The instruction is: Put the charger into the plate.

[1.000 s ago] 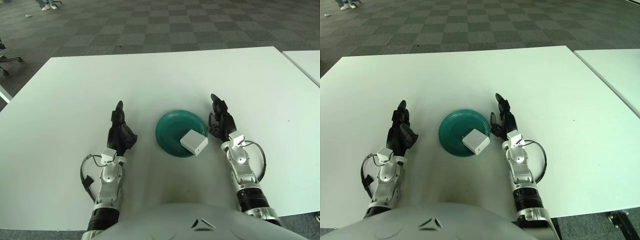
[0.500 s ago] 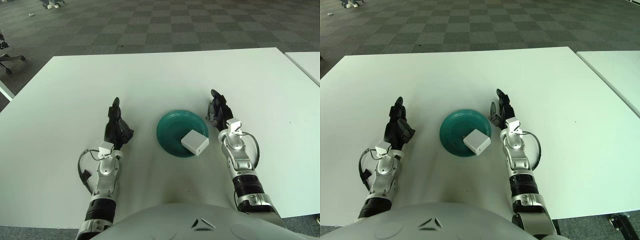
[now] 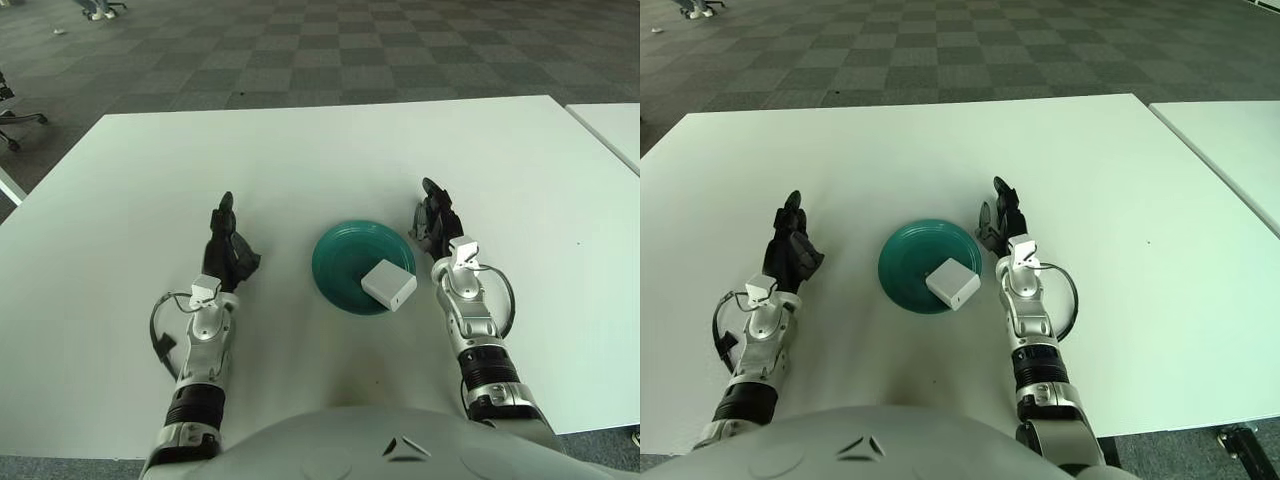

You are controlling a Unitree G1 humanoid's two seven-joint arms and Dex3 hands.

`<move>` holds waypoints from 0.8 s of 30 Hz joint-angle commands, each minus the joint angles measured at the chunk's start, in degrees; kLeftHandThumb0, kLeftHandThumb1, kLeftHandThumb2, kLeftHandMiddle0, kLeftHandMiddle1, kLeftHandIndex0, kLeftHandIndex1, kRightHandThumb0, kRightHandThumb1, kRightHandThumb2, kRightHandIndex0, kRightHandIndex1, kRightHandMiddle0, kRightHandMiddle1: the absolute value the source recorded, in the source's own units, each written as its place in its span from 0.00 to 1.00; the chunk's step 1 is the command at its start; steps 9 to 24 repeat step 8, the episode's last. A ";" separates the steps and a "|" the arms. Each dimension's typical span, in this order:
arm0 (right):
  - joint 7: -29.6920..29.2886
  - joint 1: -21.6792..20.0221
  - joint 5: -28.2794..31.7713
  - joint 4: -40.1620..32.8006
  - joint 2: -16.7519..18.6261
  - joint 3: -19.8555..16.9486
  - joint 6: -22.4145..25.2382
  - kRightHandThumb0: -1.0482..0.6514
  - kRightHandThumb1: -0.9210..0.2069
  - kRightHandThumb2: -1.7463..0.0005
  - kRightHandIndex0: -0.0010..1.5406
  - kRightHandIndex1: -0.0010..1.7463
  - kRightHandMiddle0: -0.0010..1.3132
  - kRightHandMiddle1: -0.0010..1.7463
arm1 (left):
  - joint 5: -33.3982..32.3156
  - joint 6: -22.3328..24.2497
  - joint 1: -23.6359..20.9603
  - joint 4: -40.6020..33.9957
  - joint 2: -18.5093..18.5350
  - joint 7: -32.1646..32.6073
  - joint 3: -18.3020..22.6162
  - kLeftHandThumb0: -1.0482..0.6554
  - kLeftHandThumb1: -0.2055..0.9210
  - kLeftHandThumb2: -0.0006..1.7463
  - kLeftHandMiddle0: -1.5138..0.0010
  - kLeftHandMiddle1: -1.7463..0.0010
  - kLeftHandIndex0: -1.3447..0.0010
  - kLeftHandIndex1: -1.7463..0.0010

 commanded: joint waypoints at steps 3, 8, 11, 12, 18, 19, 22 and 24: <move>-0.22 1.12 0.34 5.67 0.53 -0.43 1.55 0.10 0.00 0.49 0.02 0.00 0.00 0.16 | -0.14 -0.71 0.92 2.52 0.41 -0.71 0.42 0.05 1.00 0.67 1.00 1.00 1.00 0.89; 0.12 0.36 0.71 6.91 0.53 -0.75 0.39 0.11 0.00 0.49 0.01 0.00 0.00 0.17 | -0.55 -0.90 0.98 2.09 0.42 -1.36 0.32 0.05 1.00 0.67 1.00 1.00 1.00 0.89; 0.12 0.36 0.71 6.91 0.53 -0.75 0.39 0.11 0.00 0.49 0.01 0.00 0.00 0.17 | -0.55 -0.90 0.98 2.09 0.42 -1.36 0.32 0.05 1.00 0.67 1.00 1.00 1.00 0.89; 0.12 0.36 0.71 6.91 0.53 -0.75 0.39 0.11 0.00 0.49 0.01 0.00 0.00 0.17 | -0.55 -0.90 0.98 2.09 0.42 -1.36 0.32 0.05 1.00 0.67 1.00 1.00 1.00 0.89; 0.12 0.36 0.71 6.91 0.53 -0.75 0.39 0.11 0.00 0.49 0.01 0.00 0.00 0.17 | -0.55 -0.90 0.98 2.09 0.42 -1.36 0.32 0.05 1.00 0.67 1.00 1.00 1.00 0.89; 0.12 0.36 0.71 6.91 0.53 -0.75 0.39 0.11 0.00 0.49 0.01 0.00 0.00 0.17 | -0.55 -0.90 0.98 2.09 0.42 -1.36 0.32 0.05 1.00 0.67 1.00 1.00 1.00 0.89; 0.12 0.36 0.71 6.91 0.53 -0.75 0.39 0.11 0.00 0.49 0.01 0.00 0.00 0.17 | -0.55 -0.90 0.98 2.09 0.42 -1.36 0.32 0.05 1.00 0.67 1.00 1.00 1.00 0.89; 0.12 0.36 0.71 6.91 0.53 -0.75 0.39 0.11 0.00 0.49 0.01 0.00 0.00 0.17 | -0.55 -0.90 0.98 2.09 0.42 -1.36 0.32 0.05 1.00 0.67 1.00 1.00 1.00 0.89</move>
